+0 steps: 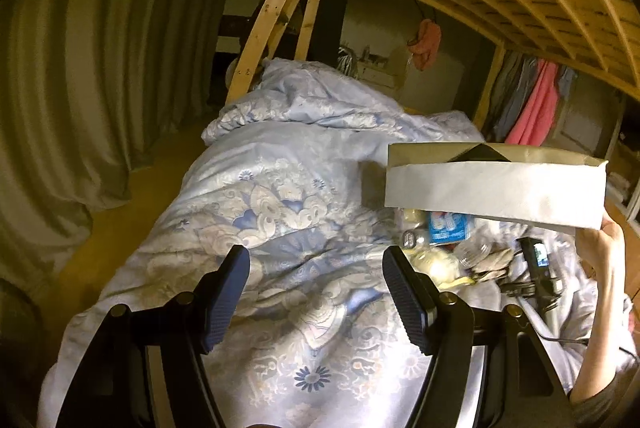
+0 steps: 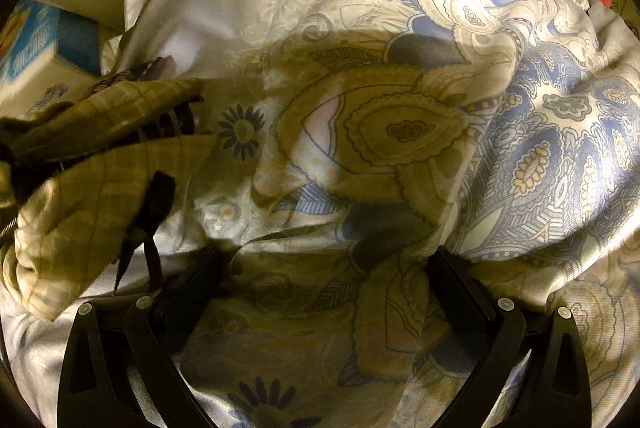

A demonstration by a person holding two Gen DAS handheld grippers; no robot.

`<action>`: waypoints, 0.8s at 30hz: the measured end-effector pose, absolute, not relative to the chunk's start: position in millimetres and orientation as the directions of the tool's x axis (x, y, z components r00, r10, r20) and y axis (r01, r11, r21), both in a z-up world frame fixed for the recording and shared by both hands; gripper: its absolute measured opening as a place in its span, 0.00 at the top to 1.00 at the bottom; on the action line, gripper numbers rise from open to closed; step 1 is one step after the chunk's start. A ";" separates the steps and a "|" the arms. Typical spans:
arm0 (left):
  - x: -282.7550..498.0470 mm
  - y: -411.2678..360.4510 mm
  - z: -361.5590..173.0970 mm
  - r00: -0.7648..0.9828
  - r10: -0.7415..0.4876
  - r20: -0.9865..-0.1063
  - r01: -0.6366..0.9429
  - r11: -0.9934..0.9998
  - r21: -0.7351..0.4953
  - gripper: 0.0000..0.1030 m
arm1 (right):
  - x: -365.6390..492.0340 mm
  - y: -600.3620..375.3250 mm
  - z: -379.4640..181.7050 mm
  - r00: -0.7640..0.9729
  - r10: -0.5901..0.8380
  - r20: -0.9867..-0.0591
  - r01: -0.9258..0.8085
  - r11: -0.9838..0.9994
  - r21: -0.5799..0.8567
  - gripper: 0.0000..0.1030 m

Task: Organize objects

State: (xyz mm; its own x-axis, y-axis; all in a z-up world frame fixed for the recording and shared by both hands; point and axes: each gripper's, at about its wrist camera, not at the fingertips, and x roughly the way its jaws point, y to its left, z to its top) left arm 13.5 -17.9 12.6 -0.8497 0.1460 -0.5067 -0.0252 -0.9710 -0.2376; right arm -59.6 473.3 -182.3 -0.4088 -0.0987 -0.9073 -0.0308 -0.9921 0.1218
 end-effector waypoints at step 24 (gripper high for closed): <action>71.8 -29.1 47.1 -0.937 0.196 -0.289 -0.114 -0.954 -0.278 0.31 | -63.4 469.5 -182.6 -0.408 -0.098 -0.908 -0.030 -0.992 0.121 0.02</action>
State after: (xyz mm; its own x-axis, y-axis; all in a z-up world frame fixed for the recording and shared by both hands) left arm 71.8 -29.1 47.1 -0.9371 0.1963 -0.2886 -0.1142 -0.9538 -0.2779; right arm -63.4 469.5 -182.6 -0.4076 -0.0982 -0.9078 -0.0303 -0.9922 0.1210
